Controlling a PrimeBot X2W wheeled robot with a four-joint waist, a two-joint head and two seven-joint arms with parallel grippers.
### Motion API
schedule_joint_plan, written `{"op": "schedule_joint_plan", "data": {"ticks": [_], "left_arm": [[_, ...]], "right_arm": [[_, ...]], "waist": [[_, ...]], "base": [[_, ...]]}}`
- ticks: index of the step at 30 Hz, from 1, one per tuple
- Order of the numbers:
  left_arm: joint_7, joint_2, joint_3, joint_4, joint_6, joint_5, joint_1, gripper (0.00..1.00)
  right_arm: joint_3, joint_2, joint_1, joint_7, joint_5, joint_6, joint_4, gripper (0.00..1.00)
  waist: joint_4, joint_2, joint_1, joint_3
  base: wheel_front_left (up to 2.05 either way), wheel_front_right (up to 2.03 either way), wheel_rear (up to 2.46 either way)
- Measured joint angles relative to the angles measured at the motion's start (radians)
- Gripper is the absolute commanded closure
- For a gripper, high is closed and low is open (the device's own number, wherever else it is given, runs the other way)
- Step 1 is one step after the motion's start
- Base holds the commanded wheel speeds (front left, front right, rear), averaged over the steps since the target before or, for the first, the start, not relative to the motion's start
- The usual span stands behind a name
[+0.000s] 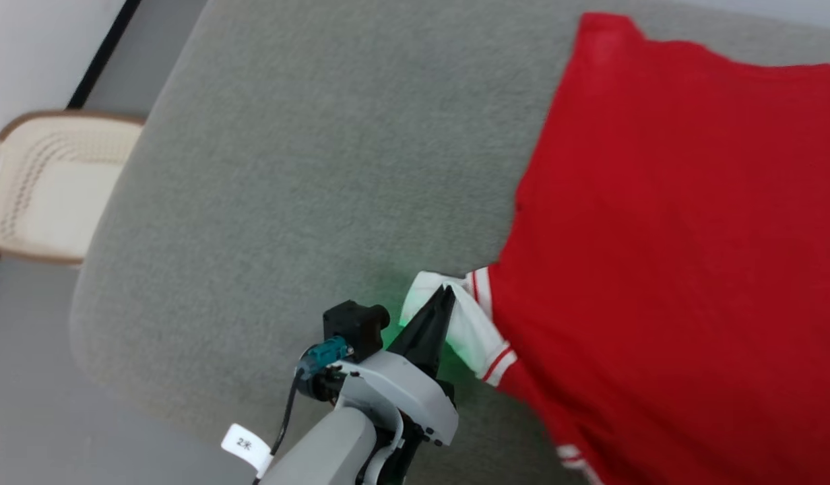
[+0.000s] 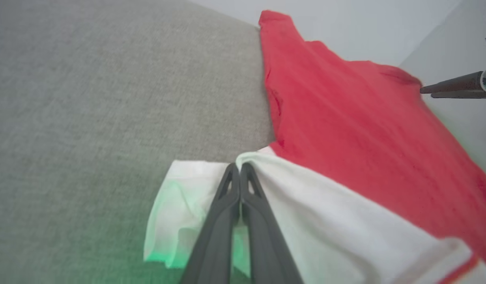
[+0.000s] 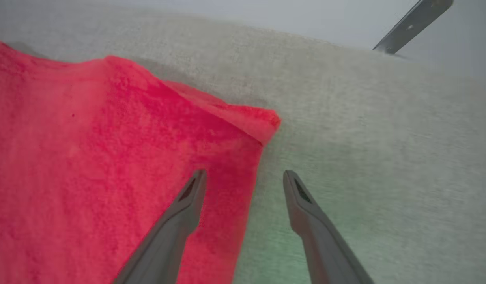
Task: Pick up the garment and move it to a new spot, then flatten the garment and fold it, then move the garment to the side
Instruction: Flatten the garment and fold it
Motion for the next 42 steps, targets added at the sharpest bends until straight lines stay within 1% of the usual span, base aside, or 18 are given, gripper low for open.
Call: {"op": "schedule_joint_plan", "data": {"ticks": [3, 6, 7, 8, 11, 17, 20, 23, 28, 33, 37, 42], "left_arm": [[0.000, -0.021, 0.011, 0.025, -0.018, 0.016, -0.003, 1.00], [0.000, -0.036, 0.019, 0.043, -0.038, 0.030, -0.007, 1.00], [0.000, -0.041, 0.023, 0.051, -0.043, 0.036, -0.008, 1.00], [0.000, -0.046, 0.030, 0.055, -0.047, 0.038, -0.008, 1.00], [0.000, -0.054, 0.046, 0.071, -0.057, 0.046, -0.009, 1.00], [0.000, -0.061, 0.086, 0.109, -0.071, 0.066, -0.008, 1.00], [0.000, -0.056, 0.114, 0.123, -0.074, 0.074, -0.003, 1.00], [0.000, -0.046, 0.140, 0.133, -0.078, 0.080, 0.010, 1.00], [0.000, -0.027, 0.176, 0.150, -0.079, 0.086, 0.040, 1.00], [0.000, -0.006, 0.214, 0.153, -0.078, 0.087, 0.079, 1.00], [0.000, 0.012, 0.240, 0.145, -0.076, 0.088, 0.115, 1.00], [0.000, 0.029, 0.272, 0.126, -0.068, 0.091, 0.156, 1.00]], "right_arm": [[-0.013, 0.026, -0.016, 0.010, 0.003, 0.000, 0.063, 0.00], [-0.017, 0.024, -0.053, 0.037, -0.011, -0.001, 0.113, 0.00], [-0.016, 0.023, -0.062, 0.043, -0.016, -0.001, 0.125, 0.54], [-0.016, 0.019, -0.069, 0.043, -0.017, -0.001, 0.134, 1.00], [-0.016, 0.026, -0.085, 0.033, -0.033, -0.003, 0.156, 1.00], [-0.001, 0.066, -0.105, 0.031, -0.038, -0.004, 0.183, 1.00], [0.027, 0.090, -0.107, 0.033, -0.039, -0.004, 0.167, 1.00], [0.071, 0.115, -0.093, 0.007, -0.029, -0.002, 0.113, 1.00], [0.141, 0.092, -0.038, -0.107, 0.007, -0.001, -0.013, 1.00], [0.218, 0.059, 0.073, -0.270, 0.042, -0.001, -0.158, 1.00], [0.237, 0.041, 0.178, -0.417, 0.056, -0.001, -0.238, 1.00], [0.222, 0.041, 0.320, -0.544, 0.060, -0.001, -0.323, 1.00]], "waist": [[0.032, 0.0000, 0.0000, 0.029], [0.059, -0.0001, 0.0000, 0.051], [0.066, 0.0000, 0.0000, 0.057], [0.073, 0.0000, 0.0000, 0.061], [0.085, -0.0001, 0.0000, 0.069], [0.071, 0.0000, 0.0001, 0.047], [0.054, 0.0000, 0.0000, 0.023], [0.031, 0.0000, 0.0000, -0.006], [-0.011, 0.0000, 0.0000, -0.060], [-0.060, 0.0000, 0.0000, -0.110], [-0.104, 0.0000, 0.0000, -0.146], [-0.160, 0.0000, 0.0000, -0.185]], "base": [[0.00, 0.00, 0.00], [0.00, 0.00, 0.00], [0.00, 0.00, 0.00], [0.00, 0.00, 0.00], [0.00, 0.00, 0.00], [0.00, 0.00, 0.00], [0.00, 0.00, 0.00], [0.00, 0.00, 0.00], [0.00, 0.00, 0.00], [0.00, 0.00, 0.00], [0.00, 0.00, 0.00], [0.00, 0.00, 0.00]]}}
